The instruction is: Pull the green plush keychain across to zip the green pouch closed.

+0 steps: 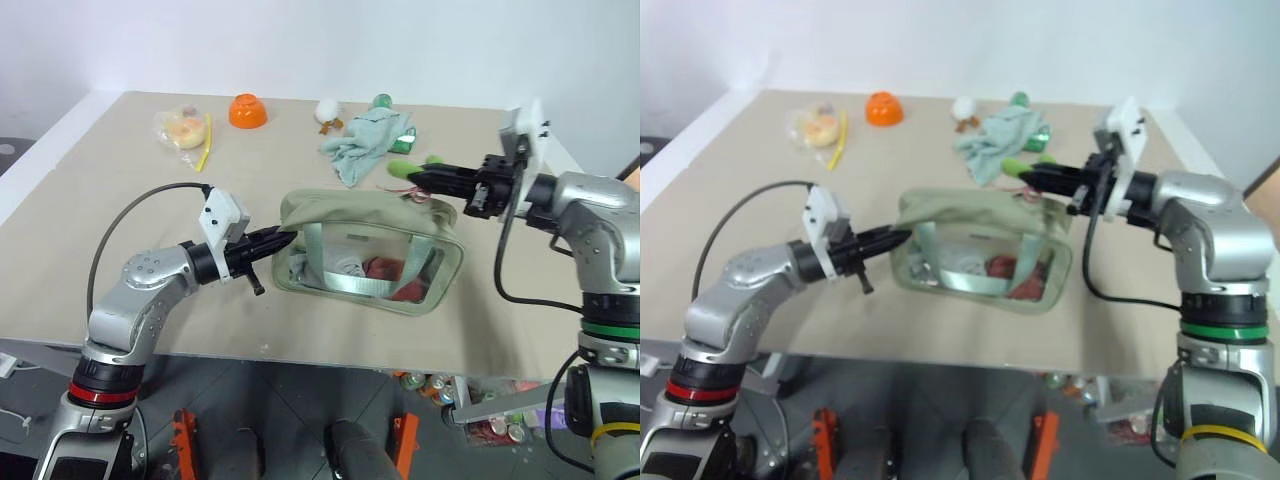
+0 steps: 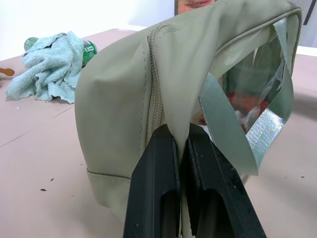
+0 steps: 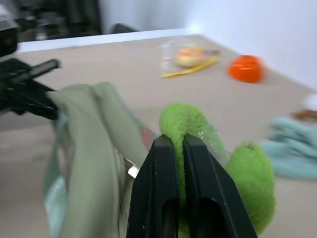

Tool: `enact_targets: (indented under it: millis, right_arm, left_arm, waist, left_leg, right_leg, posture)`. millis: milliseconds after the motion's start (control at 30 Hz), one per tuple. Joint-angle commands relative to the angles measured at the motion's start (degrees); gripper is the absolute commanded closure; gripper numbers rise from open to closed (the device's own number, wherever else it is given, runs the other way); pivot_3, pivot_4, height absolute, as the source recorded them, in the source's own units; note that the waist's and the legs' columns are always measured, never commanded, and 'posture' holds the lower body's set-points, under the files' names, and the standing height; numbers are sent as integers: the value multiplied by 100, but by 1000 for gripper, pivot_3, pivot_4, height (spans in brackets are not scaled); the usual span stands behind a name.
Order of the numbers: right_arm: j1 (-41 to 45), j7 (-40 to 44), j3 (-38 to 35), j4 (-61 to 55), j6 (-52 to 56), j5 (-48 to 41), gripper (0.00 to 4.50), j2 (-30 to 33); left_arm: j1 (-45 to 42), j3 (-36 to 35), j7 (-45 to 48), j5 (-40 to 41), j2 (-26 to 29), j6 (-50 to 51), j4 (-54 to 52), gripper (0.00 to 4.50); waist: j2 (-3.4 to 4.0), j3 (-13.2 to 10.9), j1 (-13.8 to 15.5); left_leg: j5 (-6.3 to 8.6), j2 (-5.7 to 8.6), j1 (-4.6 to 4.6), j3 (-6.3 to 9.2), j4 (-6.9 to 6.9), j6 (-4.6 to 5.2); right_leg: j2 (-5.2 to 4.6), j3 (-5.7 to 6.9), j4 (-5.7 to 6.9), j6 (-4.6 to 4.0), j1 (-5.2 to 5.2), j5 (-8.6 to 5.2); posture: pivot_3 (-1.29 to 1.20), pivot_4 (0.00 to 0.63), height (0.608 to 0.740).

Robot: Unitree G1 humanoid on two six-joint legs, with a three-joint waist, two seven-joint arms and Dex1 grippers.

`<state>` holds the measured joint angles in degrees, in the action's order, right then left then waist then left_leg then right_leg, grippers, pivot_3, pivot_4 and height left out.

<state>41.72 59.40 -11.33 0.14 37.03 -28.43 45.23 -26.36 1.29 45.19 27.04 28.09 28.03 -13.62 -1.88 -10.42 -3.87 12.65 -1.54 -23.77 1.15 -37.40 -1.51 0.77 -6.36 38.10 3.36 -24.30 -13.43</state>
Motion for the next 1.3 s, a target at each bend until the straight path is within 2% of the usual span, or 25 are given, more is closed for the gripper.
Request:
enact_targets:
  millis: [33, 100, 233, 467, 667, 867, 1000, 1100, 1300]
  right_arm:
    - [-350, -474, -842, -167, -145, -2, 4486, 327]
    - [-520, -574, -961, -237, -155, -39, 4486, 382]
    - [-1354, -1050, -1758, -475, -114, -93, 4486, 401]
    - [-2297, -1682, -2617, -922, 0, -287, 4486, 358]
    - [-2704, -2327, -2966, -1480, 198, -498, 4486, 139]
    - [-3157, -2764, -2901, -2286, 728, -1067, 4486, -207]
    - [-3684, -3215, -2662, -2852, 1003, -1368, 4486, -759]
    - [-4314, -3294, -2276, -3041, 885, -1185, 4486, -1116]
    - [-4785, -3406, -1975, -2847, 465, -834, 4486, -1363]
  left_arm:
    - [74, -133, -98, -12, 93, 86, -58, 4500]
    - [59, -132, -103, -12, 95, 89, -49, 4500]
    - [-105, -128, -125, -37, 85, 82, 50, 4500]
    - [-208, -121, -157, -102, 134, 40, 164, 4500]
    - [-242, -82, -200, -171, 125, -10, 215, 4500]
    - [-249, -87, -195, -224, 126, -68, 231, 4500]
    - [-278, -71, -251, -225, 66, -85, 207, 4500]
    - [-283, -55, -258, -229, 37, -96, 181, 4500]
    - [-311, -63, -272, -218, 10, -89, 176, 4500]
  waist:
    - [0, 0, 6]
    - [0, 0, 8]
    - [1, 0, 49]
    - [2, 0, 115]
    - [9, 2, 106]
    - [9, 2, 115]
    - [12, 4, 109]
    - [11, 5, 113]
    - [25, 10, 97]
  left_leg:
    - [-1, 0, 0, 1, -1, 2]
    - [-3, 1, 1, -2, -3, 4]
    - [-5, 3, 0, -1, -8, 6]
    - [-5, 5, 1, -2, -8, 6]
    - [-5, 5, 4, -6, -9, 6]
    - [-8, 4, 8, -4, -8, 10]
    - [-8, 2, 9, -5, -4, 10]
    - [-8, 0, 11, -3, -3, 10]
    - [-8, -1, 29, -26, -4, 10]
  right_leg:
    - [1, 1, 0, 0, 2, 0]
    - [0, -1, 0, -1, 3, 1]
    - [-1, -3, 0, 0, 7, 0]
    - [-2, -4, 0, 3, 8, -1]
    - [-2, -7, 0, 1, 9, 0]
    - [2, -7, 2, -1, 12, 2]
    - [2, -9, 1, 0, 11, 1]
    - [6, -8, 2, -1, 13, 2]
    - [5, -26, 2, -5, 18, 4]
  posture:
    - [0, 150, 740]
    - [0, 150, 740]
    - [0, 150, 740]
    - [0, 150, 740]
    - [0, 150, 740]
    - [0, 150, 740]
    - [0, 150, 740]
    - [0, 150, 740]
    - [0, 150, 740]
